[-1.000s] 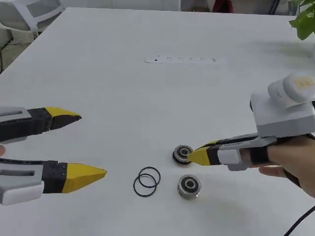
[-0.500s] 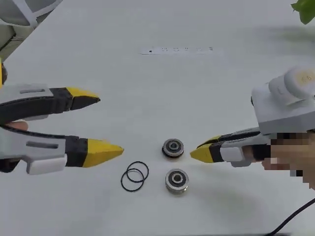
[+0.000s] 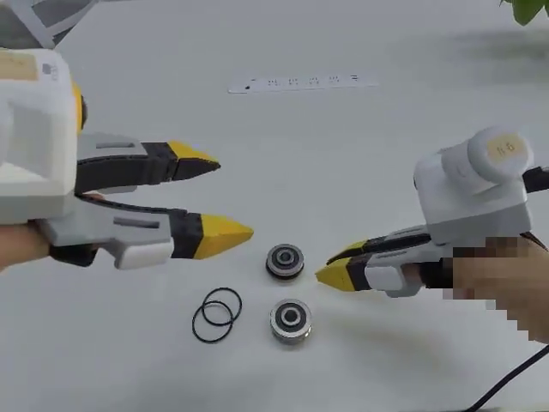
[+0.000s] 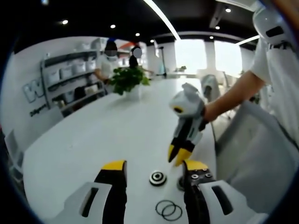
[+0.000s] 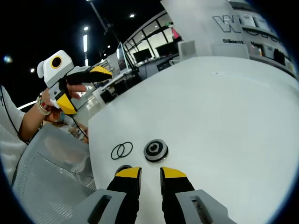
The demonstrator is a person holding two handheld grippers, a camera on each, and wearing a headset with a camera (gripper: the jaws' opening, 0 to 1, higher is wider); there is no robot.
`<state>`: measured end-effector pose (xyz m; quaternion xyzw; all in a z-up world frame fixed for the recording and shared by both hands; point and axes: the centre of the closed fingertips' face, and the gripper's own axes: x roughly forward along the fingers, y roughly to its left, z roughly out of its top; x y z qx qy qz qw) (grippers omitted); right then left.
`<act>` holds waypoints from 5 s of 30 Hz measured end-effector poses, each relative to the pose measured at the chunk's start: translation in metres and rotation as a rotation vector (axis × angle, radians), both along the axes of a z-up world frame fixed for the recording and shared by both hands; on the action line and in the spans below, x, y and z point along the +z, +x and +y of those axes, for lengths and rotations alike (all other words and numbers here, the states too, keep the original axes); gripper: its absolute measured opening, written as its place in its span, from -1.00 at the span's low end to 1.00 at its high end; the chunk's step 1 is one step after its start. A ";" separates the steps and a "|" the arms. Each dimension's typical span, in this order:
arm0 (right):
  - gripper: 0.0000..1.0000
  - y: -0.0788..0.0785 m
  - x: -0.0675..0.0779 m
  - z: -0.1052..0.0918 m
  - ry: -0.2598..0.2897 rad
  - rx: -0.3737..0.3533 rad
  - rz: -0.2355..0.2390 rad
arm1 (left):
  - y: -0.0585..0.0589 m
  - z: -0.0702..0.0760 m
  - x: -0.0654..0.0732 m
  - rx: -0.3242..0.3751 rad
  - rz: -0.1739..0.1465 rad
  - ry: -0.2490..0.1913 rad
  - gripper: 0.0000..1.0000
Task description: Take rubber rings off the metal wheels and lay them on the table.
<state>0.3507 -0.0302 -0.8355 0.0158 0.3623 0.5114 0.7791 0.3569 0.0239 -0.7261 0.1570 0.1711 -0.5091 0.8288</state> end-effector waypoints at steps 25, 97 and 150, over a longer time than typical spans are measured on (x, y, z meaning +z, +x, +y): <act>-0.74 0.015 -0.018 0.007 0.064 0.036 -0.034 | 0.021 -0.031 -0.087 -0.017 0.103 0.086 -0.54; -1.00 0.010 -0.033 0.021 -0.281 0.202 -0.218 | 0.011 -0.026 -0.123 -0.051 0.146 0.132 -0.74; -1.00 0.020 -0.022 0.011 0.024 -0.244 0.263 | 0.015 -0.030 -0.122 -0.088 0.152 0.074 -0.74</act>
